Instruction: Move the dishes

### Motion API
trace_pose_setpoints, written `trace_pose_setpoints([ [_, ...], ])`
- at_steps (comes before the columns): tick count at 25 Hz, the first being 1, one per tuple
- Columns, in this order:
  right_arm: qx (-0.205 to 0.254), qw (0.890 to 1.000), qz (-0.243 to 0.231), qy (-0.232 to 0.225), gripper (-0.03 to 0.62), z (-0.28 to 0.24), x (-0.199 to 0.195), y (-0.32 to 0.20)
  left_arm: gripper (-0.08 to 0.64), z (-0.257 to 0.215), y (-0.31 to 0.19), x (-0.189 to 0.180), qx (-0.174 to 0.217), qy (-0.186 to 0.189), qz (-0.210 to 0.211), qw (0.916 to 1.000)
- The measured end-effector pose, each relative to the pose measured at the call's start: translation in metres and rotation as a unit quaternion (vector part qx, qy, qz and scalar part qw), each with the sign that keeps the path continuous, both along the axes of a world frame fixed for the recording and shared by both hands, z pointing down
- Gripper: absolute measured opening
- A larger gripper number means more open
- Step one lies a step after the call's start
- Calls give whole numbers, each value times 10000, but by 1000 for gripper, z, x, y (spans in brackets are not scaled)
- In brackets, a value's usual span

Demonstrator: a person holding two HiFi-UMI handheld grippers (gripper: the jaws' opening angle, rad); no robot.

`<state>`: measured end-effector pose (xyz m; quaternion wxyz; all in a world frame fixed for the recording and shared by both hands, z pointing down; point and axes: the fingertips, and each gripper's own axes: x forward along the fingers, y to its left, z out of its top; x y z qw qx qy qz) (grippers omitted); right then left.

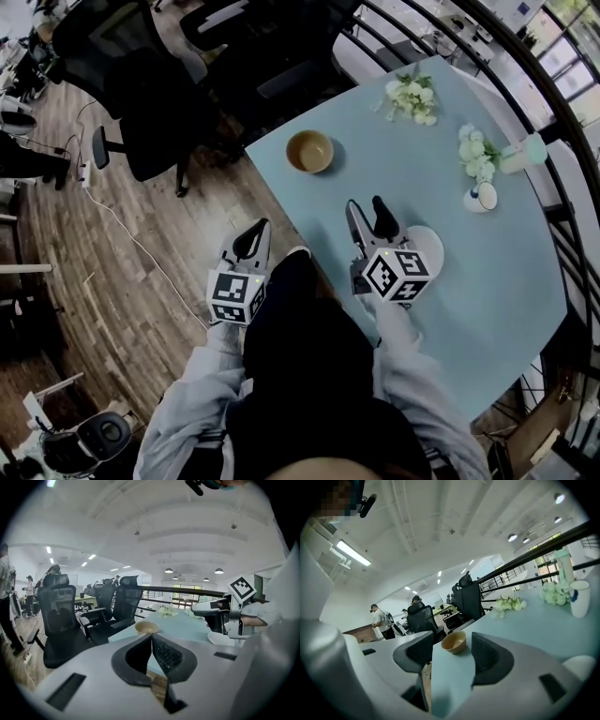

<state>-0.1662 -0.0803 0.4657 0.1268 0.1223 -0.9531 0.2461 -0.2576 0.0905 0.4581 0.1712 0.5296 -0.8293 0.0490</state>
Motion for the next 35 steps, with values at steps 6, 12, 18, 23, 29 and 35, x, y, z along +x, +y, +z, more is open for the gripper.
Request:
trace_pose_setpoints([
  [6, -184, 9993, 74, 318, 255, 30, -51, -17, 17, 19, -20, -48, -94, 194, 107, 9997],
  [12, -340, 9971, 198, 651, 255, 62, -92, -28, 17, 44, -33, -97, -249, 428, 166, 9986],
  [18, -584, 9925, 291, 1031, 255, 97, -124, -34, 17, 65, -37, -137, -368, 647, 100, 9972],
  [23, -680, 9896, 478, 1170, 244, 107, -147, -42, 17, 76, -36, -160, -455, 721, 18, 9964],
  [29, -791, 9823, 955, 1401, 50, 120, -151, -50, 17, 83, -33, -175, -485, 779, -32, 9958],
  [35, -711, 9808, 1018, 1505, 34, 120, -150, -50, 17, 85, -34, -175, -472, 839, 39, 9953],
])
